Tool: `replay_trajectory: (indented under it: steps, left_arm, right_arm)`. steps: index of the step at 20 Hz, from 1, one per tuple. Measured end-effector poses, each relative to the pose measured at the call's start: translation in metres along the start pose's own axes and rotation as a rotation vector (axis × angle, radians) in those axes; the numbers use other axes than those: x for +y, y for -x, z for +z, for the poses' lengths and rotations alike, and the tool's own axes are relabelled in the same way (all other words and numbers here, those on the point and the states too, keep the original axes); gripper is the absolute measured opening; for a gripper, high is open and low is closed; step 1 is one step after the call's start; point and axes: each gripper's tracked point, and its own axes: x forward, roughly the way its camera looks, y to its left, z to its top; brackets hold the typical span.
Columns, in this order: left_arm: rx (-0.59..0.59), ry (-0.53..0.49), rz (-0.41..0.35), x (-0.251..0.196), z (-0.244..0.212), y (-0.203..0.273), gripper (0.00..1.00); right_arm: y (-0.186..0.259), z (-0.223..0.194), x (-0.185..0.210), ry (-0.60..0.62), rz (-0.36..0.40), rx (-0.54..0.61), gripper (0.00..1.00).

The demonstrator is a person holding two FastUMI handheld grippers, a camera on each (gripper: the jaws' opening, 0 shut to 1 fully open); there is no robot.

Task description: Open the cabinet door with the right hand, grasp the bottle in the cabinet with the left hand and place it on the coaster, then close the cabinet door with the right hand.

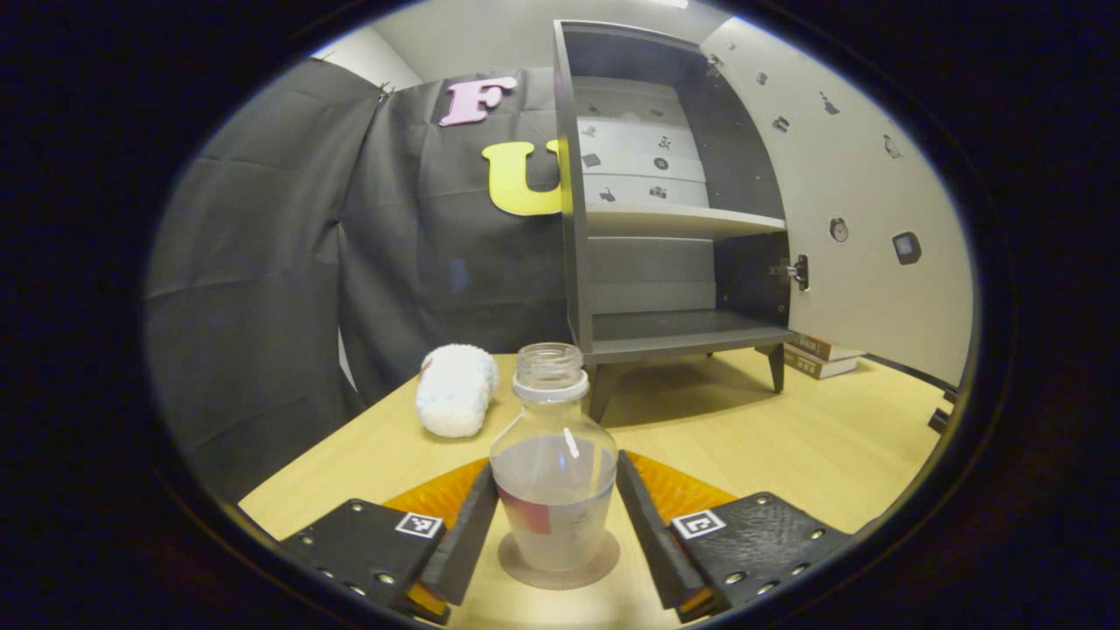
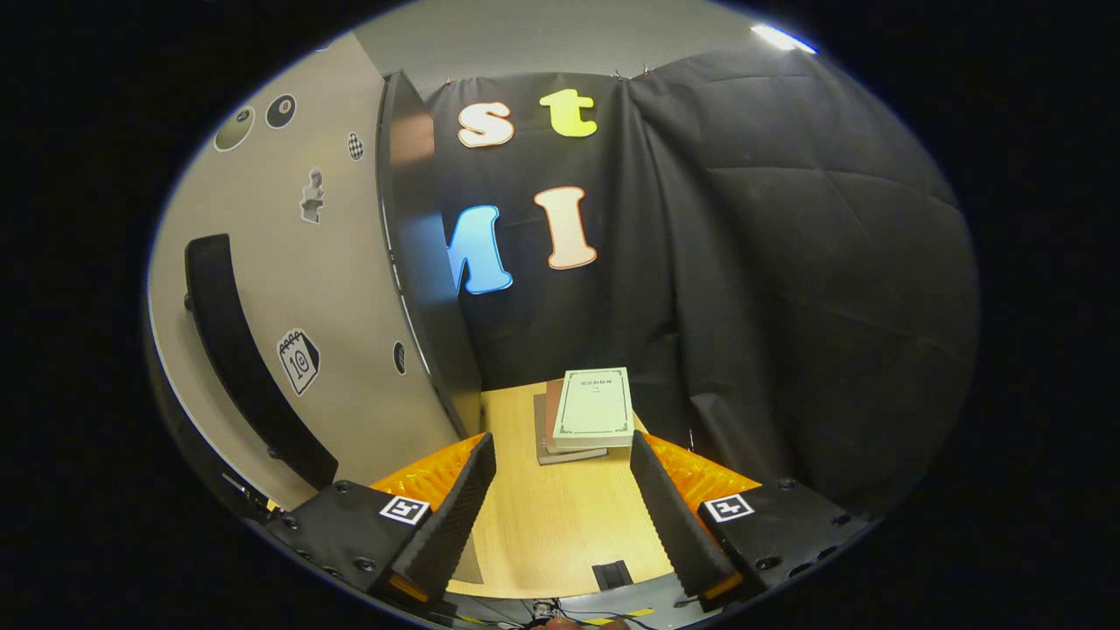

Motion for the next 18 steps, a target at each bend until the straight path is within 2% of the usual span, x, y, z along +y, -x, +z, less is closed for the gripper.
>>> replay_trajectory:
  steps: [2,11,14,18]
  left_arm:
    - [-0.008,0.001,0.006,0.001,0.0,0.009,0.91]
    - [-0.054,-0.004,-0.009,0.005,0.042,0.017,0.89]
    - [-0.09,-0.022,-0.003,0.009,0.07,0.025,0.92]
    - [-0.108,-0.015,-0.003,0.014,0.105,0.041,0.89]
  right_arm:
    - [0.002,-0.004,0.002,0.016,0.001,0.004,0.98]
    - [0.009,-0.016,-0.003,-0.07,-0.018,-0.003,0.98]
    - [0.014,-0.023,-0.007,-0.09,-0.036,-0.015,0.98]
    - [0.023,-0.026,-0.006,-0.087,-0.044,-0.026,0.98]
